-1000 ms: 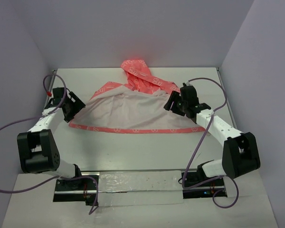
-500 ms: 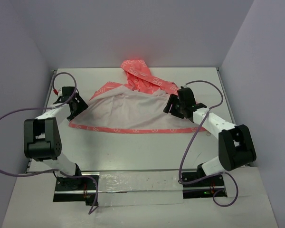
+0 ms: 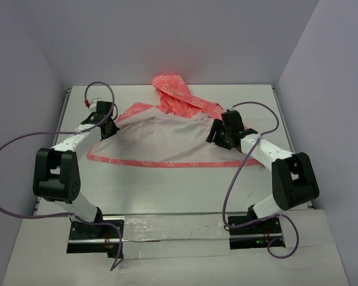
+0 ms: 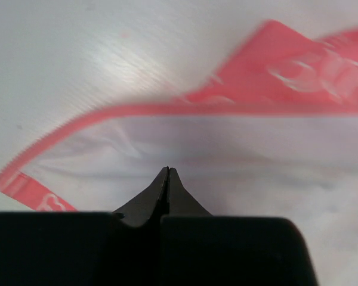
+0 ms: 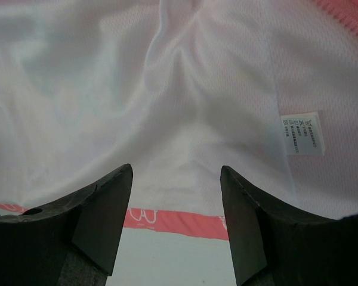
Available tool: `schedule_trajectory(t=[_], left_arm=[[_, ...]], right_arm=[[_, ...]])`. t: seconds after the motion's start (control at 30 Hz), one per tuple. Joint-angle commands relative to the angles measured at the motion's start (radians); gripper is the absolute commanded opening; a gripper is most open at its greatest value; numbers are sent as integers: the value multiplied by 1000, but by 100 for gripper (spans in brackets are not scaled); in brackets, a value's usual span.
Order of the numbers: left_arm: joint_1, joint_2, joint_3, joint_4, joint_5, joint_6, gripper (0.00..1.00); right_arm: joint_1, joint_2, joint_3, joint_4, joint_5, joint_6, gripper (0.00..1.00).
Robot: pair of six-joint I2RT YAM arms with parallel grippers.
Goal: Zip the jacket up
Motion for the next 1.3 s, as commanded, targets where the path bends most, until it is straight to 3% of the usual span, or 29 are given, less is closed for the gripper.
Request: schedule_trajectory(t=[0.0, 0.13, 0.23, 0.3, 0.37, 0.4, 0.43, 0.5, 0.57, 0.63, 0.77, 0.93, 1.27], left_arm=[[-213, -102, 99, -116, -183, 9, 0], [-373, -124, 104, -157, -213, -37, 0], [-398, -126, 98, -151, -182, -31, 0], [-391, -121, 125, -143, -162, 54, 2], [-340, -88, 173, -189, 57, 227, 40], [-323, -63, 207, -235, 110, 281, 58], [-314, -18, 272, -312, 63, 317, 69], [-305, 32, 343, -362, -15, 368, 76], [-281, 23, 317, -320, -83, 466, 85], [-261, 10, 272, -238, -9, 511, 93], [-241, -7, 203, -113, -25, 604, 96], [-74, 36, 261, -160, 204, 604, 98], [90, 29, 105, -9, 335, 580, 97]], right_arm=[[4, -22, 27, 0, 44, 3, 68], [4, -74, 12, -12, 59, 2, 68], [5, -97, 9, -21, 67, -5, 68], [4, -112, 8, -34, 76, -10, 68], [4, -125, 4, -41, 78, -12, 69], [5, -131, 2, -40, 78, -10, 70], [5, -133, 0, -38, 76, -8, 70], [5, -135, 2, -36, 71, -3, 71], [4, -136, 3, -29, 59, 1, 72], [4, -136, 2, -21, 46, -1, 72], [4, -122, 1, -10, 37, -5, 72], [4, -74, 36, -4, 2, -13, 72], [6, -53, 29, 27, -50, -7, 72]])
